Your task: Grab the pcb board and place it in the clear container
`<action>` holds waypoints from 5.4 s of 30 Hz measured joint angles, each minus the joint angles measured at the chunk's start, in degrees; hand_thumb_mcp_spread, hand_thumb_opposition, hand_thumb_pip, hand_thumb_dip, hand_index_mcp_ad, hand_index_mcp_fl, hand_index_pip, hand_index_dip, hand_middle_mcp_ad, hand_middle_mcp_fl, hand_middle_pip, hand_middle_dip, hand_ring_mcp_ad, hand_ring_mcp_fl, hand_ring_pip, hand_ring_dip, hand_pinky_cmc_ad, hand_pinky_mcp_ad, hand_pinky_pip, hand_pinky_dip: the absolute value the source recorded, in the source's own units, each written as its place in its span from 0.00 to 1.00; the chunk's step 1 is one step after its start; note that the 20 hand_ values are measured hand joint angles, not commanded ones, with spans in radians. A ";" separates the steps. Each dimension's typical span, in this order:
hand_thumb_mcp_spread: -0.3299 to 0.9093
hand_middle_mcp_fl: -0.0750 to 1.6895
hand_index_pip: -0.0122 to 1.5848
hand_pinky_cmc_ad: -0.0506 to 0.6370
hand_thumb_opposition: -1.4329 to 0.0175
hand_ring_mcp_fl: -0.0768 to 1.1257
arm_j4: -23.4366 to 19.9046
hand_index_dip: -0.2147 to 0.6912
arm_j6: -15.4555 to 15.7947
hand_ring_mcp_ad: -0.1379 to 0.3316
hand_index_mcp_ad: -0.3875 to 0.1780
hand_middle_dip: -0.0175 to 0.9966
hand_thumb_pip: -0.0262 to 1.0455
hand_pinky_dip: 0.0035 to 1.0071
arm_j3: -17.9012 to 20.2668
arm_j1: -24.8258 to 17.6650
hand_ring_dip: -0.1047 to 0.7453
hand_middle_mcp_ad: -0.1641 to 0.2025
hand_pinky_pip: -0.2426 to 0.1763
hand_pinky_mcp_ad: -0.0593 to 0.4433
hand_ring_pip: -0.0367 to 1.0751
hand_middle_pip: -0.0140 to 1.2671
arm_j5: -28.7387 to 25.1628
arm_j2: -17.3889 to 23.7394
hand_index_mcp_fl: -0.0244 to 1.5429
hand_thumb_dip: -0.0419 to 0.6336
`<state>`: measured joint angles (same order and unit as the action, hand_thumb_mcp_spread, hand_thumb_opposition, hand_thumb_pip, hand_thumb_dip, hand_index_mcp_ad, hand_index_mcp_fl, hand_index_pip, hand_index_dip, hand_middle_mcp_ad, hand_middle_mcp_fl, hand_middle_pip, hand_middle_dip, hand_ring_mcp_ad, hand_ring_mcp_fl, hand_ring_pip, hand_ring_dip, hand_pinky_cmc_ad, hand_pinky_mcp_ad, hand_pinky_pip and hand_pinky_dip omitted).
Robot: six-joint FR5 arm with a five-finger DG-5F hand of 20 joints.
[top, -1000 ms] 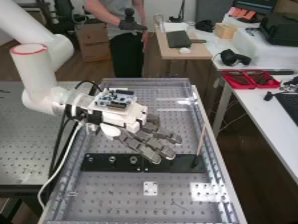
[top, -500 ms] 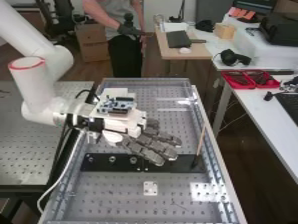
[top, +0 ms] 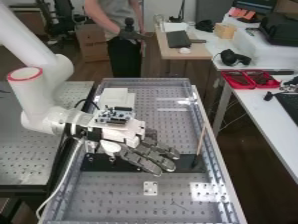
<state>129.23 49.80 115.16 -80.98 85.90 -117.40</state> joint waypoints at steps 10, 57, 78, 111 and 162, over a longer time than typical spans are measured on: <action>0.60 0.11 0.98 0.46 0.39 0.08 -5.14 0.29 -0.23 0.86 0.45 0.17 0.75 0.37 0.13 1.48 0.14 0.65 0.35 0.55 0.11 0.11 3.38 -1.95 0.04 0.49; 0.60 0.13 0.98 0.45 0.39 0.08 -4.27 0.25 -1.29 0.85 0.45 0.17 0.78 0.44 -2.61 3.99 0.14 0.65 0.35 0.55 0.12 0.10 8.57 -5.79 0.09 0.48; 0.60 0.14 0.98 0.48 0.41 0.09 -4.34 0.24 -1.72 0.83 0.45 0.17 0.78 0.44 -3.31 4.01 0.14 0.65 0.36 0.53 0.12 0.10 8.58 -6.79 0.14 0.48; 0.65 0.20 0.94 0.55 0.33 0.17 -5.69 0.22 -3.49 0.82 0.47 0.17 0.64 0.27 -3.38 4.05 0.14 0.61 0.51 0.53 0.12 0.10 7.71 -4.26 0.35 0.47; 0.68 0.20 0.94 0.57 0.34 0.18 3.37 0.23 -12.50 0.81 0.47 0.17 0.59 0.20 -10.21 -19.61 0.15 0.61 0.55 0.54 0.12 0.10 4.02 -2.65 0.35 0.47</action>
<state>132.60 37.31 104.95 -100.59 89.92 -120.04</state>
